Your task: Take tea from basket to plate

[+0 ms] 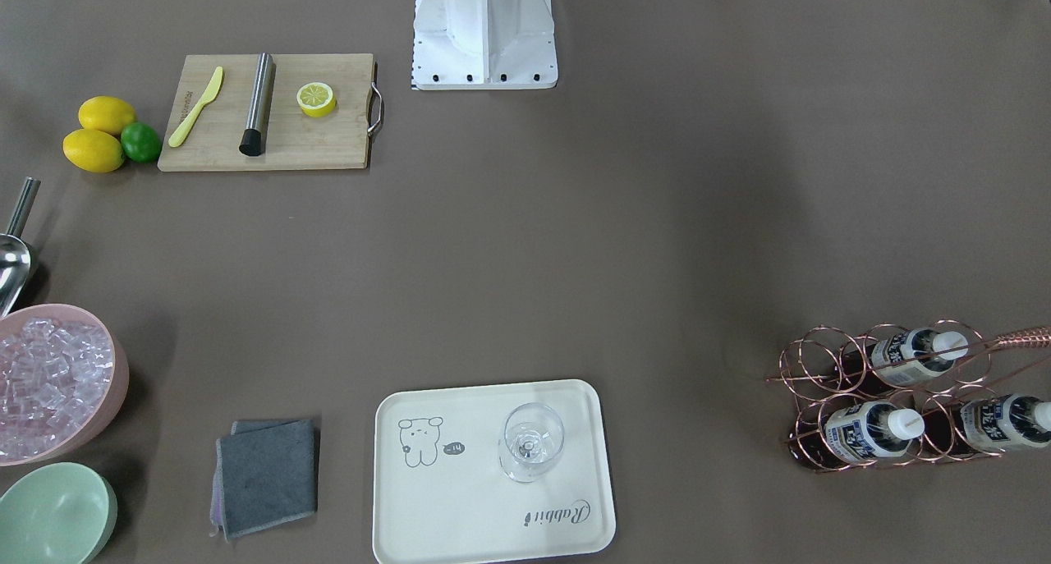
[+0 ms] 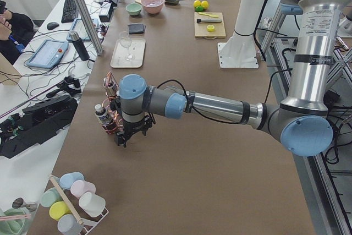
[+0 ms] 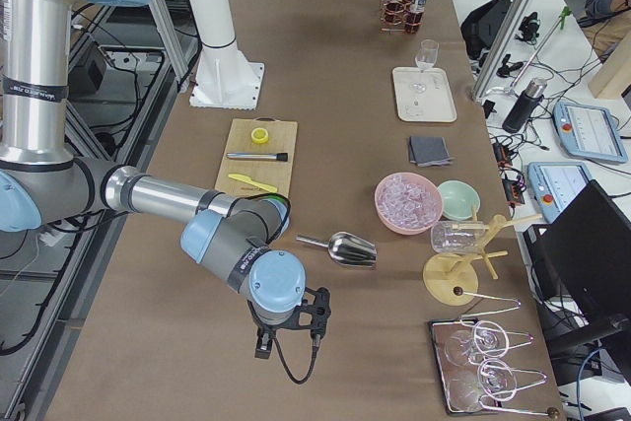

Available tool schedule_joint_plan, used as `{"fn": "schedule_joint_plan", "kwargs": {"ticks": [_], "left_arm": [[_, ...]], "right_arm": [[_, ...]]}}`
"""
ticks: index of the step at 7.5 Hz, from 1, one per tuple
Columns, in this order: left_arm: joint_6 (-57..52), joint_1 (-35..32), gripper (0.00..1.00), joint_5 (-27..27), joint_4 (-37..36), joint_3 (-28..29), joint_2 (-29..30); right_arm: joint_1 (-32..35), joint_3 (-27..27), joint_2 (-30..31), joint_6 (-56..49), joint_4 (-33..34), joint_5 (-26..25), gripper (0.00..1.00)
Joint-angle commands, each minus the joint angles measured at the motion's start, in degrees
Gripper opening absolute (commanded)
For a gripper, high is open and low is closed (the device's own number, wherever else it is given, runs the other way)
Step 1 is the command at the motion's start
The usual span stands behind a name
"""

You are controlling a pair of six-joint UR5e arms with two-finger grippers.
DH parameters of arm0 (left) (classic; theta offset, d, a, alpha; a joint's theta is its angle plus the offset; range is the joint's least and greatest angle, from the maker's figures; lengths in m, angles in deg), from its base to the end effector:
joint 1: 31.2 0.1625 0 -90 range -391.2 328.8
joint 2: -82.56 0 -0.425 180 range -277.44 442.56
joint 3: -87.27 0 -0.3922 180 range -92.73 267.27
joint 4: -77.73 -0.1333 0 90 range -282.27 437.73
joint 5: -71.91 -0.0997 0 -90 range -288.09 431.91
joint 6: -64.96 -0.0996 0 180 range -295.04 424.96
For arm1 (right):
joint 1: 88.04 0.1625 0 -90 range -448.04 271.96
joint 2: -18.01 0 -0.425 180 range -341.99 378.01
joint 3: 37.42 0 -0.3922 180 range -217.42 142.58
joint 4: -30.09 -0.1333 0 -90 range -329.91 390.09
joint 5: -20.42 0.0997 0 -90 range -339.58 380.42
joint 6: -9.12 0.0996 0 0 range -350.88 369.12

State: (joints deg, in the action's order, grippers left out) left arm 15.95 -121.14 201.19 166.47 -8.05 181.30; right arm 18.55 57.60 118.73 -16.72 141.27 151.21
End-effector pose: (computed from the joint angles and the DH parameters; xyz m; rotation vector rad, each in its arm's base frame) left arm -0.0697 -0.5594 0.5404 0.4953 0.5515 0.8950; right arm 0.1699 -0.3313 0.7314 -0.1656 -0.8127 0.0149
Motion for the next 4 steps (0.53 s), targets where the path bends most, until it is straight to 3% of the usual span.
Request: {"fn": "schedule_joint_plan", "kwargs": {"ticks": [1,4], "left_arm": [[-5.9,-0.4,0.99,0.0,-14.7,2.1,9.8],[-6.2,-0.1,0.99,-0.5,-14.2,-1.1,12.0]], "right_arm": [[-0.1,0.0,0.1,0.0,0.0,0.0,1.00],[0.0,0.0,0.1,0.0,0.0,0.0,1.00]]}}
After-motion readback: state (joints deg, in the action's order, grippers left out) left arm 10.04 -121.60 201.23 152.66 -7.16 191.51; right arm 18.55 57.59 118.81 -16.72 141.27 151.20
